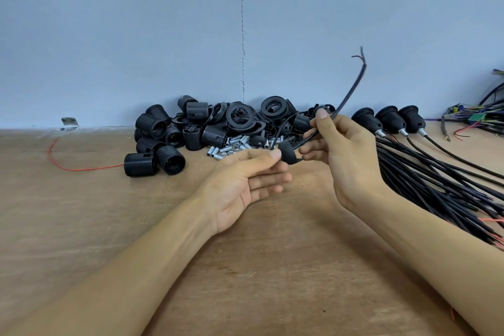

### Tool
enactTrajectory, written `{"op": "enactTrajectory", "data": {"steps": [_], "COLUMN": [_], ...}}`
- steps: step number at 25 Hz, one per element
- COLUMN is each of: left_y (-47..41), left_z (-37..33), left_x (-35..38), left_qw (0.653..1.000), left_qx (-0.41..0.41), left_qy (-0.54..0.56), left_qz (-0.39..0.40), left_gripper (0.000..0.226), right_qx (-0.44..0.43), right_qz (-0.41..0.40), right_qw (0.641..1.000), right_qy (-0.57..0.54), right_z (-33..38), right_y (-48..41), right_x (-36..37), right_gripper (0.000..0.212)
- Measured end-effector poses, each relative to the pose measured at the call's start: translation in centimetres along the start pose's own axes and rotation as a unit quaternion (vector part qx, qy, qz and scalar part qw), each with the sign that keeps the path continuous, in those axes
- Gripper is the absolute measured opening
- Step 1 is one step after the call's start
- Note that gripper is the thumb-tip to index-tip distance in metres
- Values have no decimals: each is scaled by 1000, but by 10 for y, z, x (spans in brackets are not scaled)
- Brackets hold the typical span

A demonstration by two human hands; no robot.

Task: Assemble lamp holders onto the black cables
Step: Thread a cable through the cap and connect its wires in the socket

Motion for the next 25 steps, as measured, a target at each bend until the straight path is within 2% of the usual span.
{"op": "enactTrajectory", "data": {"steps": [5,8,11,14,17,21,25], "left_y": [9,11,8,5,-1,-8,-11], "left_z": [-1,4,7,7,4,-1,-4], "left_x": [9,16,19,20,15,-1,-5], "left_qw": [987,976,976,992,996,977,969], "left_qx": [-42,-27,14,37,71,127,160], "left_qy": [-50,-140,-177,-95,-45,-136,-131], "left_qz": [148,167,125,67,-1,-108,-136], "left_gripper": [5,17,23,29,31,21,17], "right_qx": [-34,-30,4,42,58,83,71], "right_qz": [94,147,162,163,188,265,314], "right_qw": [991,982,981,980,969,951,930], "right_qy": [93,111,109,103,147,136,177], "right_z": [3,3,2,-2,-8,-15,-17], "right_y": [6,11,12,15,16,16,10], "right_x": [6,10,13,15,15,16,11], "right_gripper": [29,33,41,45,41,25,21]}}
Point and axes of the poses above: each hand's wrist, its own y-axis away from the middle knuckle, its own x-axis out of the palm, z = x × y, the point moved 3 cm from there along -y, towards the middle knuckle, and after that the axes turned 6 degrees about -z, right-handed, at the moved point
